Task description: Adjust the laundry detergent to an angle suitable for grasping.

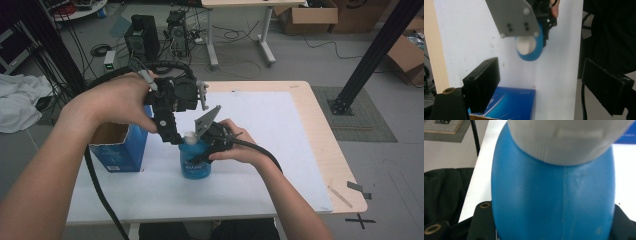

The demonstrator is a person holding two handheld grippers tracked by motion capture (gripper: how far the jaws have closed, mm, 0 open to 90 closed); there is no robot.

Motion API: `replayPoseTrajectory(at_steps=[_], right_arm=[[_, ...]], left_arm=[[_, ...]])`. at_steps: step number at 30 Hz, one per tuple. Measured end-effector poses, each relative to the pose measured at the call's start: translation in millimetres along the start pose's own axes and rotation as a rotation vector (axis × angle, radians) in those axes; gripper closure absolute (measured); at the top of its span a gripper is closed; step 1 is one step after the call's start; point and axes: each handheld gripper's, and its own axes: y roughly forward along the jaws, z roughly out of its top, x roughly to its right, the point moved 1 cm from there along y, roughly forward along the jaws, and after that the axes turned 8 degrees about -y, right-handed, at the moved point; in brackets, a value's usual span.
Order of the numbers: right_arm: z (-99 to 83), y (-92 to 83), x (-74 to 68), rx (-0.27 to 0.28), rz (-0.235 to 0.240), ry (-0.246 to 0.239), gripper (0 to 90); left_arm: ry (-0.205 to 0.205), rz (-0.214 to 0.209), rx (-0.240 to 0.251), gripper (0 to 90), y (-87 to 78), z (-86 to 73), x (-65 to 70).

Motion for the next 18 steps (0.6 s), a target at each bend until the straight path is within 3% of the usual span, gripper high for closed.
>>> replayPoseTrajectory(at_steps=[14,18], right_arm=[[-2.6,2.3,-2.2,0.008,0.001,-0.008,42.4],[-2.3,2.4,-1.7,0.005,0.013,0.008,41.2]], left_arm=[[-0.003,0.002,0.005,15.9,1.3,0.2,-1.5],[-0.005,0.005,0.004,15.9,1.3,-0.3,-1.9]])
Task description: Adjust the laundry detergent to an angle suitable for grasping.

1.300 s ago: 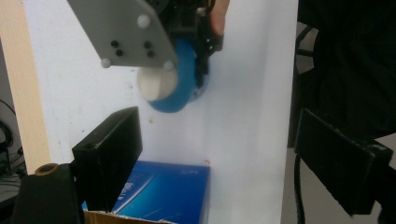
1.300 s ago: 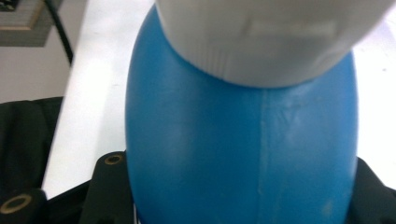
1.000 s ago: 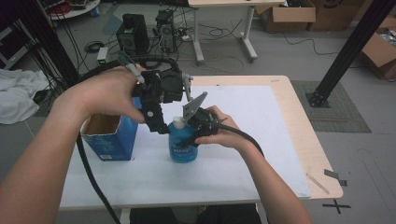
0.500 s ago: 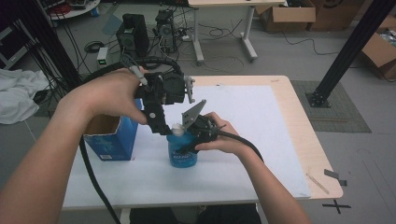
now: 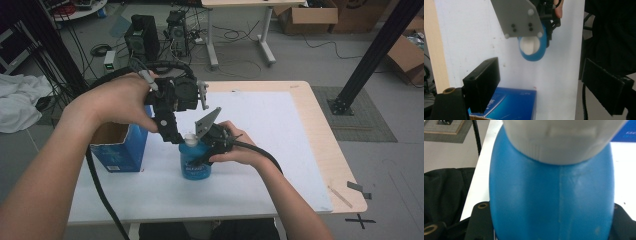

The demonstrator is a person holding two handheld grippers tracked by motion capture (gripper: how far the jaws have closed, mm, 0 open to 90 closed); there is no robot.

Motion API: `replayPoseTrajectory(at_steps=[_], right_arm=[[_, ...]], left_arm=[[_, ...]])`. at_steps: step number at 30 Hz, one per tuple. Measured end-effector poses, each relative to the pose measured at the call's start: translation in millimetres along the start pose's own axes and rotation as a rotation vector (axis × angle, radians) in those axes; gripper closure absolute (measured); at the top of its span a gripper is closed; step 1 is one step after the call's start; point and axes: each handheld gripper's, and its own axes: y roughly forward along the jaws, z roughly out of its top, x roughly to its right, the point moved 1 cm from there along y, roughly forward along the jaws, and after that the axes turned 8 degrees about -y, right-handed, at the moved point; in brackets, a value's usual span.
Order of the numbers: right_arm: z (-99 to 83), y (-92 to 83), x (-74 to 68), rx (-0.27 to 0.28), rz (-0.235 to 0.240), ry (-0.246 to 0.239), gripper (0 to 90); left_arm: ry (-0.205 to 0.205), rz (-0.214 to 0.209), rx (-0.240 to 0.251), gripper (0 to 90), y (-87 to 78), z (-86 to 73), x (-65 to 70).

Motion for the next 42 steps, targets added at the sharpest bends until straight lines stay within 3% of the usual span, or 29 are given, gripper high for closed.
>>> replayPoseTrajectory(at_steps=[10,15,22,24,32,38,42], right_arm=[[0.4,-12.6,-2.1,-0.021,-0.012,0.027,24.0],[-1.8,-27.7,-4.9,-0.040,-0.011,0.045,18.8],[-16.9,-55.7,-5.9,-0.060,-0.056,0.091,15.4],[-21.7,-65.4,-4.5,-0.054,-0.074,0.122,15.4],[-43.3,-105.9,4.2,-0.123,-0.189,0.264,15.3],[-62.8,-135.1,11.4,-0.166,-0.246,0.366,15.3],[-72.8,-151.1,14.5,-0.234,-0.285,0.427,15.4]], left_arm=[[0.000,0.003,0.004,15.8,-1.8,-2.0,0.5],[-0.002,0.001,0.003,15.8,-1.3,-2.3,-0.1],[-0.003,0.006,0.007,15.7,-0.5,-1.7,-0.1],[-0.001,0.008,0.008,15.7,0.0,-0.9,-0.4],[0.006,0.009,0.009,15.7,3.0,3.2,0.4],[0.013,0.021,0.003,15.9,5.5,5.7,1.2],[0.016,0.024,0.007,15.9,5.4,6.6,1.3]])
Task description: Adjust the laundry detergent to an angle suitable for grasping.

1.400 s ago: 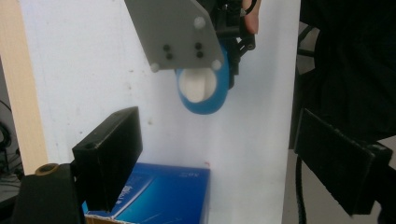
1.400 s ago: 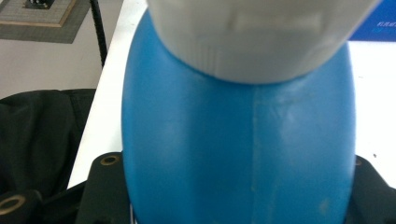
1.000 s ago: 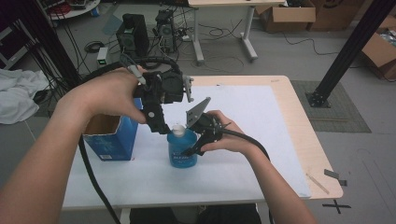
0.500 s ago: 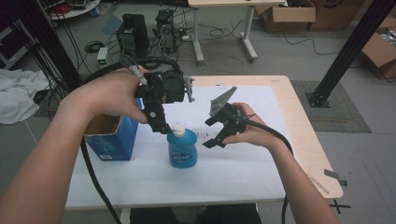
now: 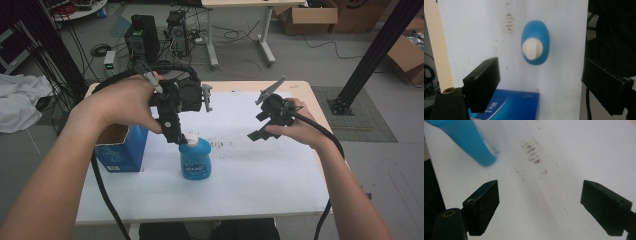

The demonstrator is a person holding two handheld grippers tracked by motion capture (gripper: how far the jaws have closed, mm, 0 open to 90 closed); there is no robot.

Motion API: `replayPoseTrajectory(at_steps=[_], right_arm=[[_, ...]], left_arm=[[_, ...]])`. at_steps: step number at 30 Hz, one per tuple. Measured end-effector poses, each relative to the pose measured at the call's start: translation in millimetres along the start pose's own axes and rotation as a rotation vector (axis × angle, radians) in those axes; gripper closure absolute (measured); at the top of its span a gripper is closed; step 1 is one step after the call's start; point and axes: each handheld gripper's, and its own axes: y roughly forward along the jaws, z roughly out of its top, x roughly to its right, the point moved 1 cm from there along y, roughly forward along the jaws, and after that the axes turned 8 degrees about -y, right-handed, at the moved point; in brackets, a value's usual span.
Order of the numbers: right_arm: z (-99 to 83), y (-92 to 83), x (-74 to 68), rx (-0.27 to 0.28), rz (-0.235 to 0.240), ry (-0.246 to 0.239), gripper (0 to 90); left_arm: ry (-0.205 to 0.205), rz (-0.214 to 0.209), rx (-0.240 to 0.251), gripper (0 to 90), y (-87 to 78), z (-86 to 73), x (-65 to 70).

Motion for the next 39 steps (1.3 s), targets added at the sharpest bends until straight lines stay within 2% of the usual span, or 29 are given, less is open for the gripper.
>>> replayPoseTrajectory(at_steps=[5,8,11,13,22,25,29,35,39], right_arm=[[-8.8,-11.9,9.8,-0.089,-0.022,0.053,15.5],[-12.6,-18.2,14.7,-0.124,-0.059,0.091,15.6],[-15.8,-23.9,16.7,-0.158,-0.073,0.106,15.9],[-16.9,-28.6,17.9,-0.195,-0.098,0.111,15.9],[-14.4,-44.7,15.7,-0.209,-0.130,0.124,15.6],[-13.0,-45.5,13.9,-0.205,-0.122,0.112,15.8],[-13.4,-44.3,14.2,-0.222,-0.128,0.125,15.9],[-16.0,-45.5,15.7,-0.215,-0.133,0.134,15.9],[-18.8,-48.3,17.0,-0.209,-0.135,0.140,15.9]], left_arm=[[0.007,0.009,0.013,16.1,-0.4,2.5,-0.1],[0.012,0.009,0.014,16.3,0.6,4.0,-0.2],[0.011,0.010,0.013,16.3,0.9,4.9,-0.4],[0.013,0.007,0.019,16.3,0.6,5.8,-0.5],[0.018,0.002,0.025,16.2,2.4,9.5,-0.5],[0.020,0.000,0.024,16.1,3.2,11.0,-0.5],[0.024,0.000,0.022,16.1,4.4,12.2,-0.8],[0.022,-0.003,0.019,16.1,4.4,14.1,-2.0],[0.018,-0.002,0.039,16.0,1.7,14.9,-1.9]])
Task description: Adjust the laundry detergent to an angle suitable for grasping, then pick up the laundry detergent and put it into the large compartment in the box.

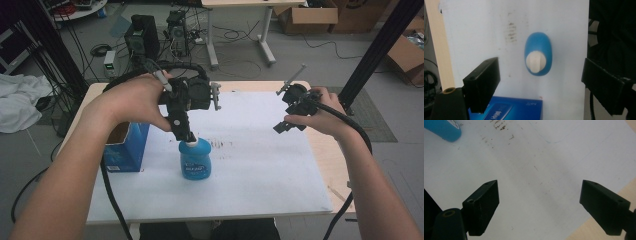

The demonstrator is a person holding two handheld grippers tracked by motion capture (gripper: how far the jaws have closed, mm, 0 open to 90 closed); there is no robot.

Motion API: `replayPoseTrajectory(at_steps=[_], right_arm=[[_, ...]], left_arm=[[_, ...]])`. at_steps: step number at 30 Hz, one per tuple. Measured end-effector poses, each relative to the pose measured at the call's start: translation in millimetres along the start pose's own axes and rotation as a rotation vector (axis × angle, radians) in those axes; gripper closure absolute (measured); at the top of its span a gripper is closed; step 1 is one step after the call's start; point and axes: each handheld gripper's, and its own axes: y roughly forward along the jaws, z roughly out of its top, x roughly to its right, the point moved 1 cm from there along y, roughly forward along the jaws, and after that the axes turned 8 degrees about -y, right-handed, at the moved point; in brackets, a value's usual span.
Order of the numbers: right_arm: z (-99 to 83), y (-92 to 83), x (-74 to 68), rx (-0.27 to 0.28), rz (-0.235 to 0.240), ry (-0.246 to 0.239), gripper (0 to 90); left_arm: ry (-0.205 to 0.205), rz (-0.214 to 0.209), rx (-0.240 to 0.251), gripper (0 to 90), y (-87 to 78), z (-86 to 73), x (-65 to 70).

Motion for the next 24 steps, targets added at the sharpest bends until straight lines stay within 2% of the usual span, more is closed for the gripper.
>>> replayPoseTrajectory(at_steps=[5,21,24], right_arm=[[-2.9,-0.9,0.9,0.001,-0.006,0.018,15.7],[-8.9,2.9,6.5,0.009,0.009,0.014,16.0],[-11.0,3.3,8.1,0.018,0.004,0.028,15.7]], left_arm=[[0.002,-0.003,-0.007,15.4,3.1,1.6,0.1],[-0.016,0.004,-0.011,14.4,4.5,-2.2,-10.3],[-0.016,0.000,-0.013,14.2,8.5,-1.7,-11.3]])
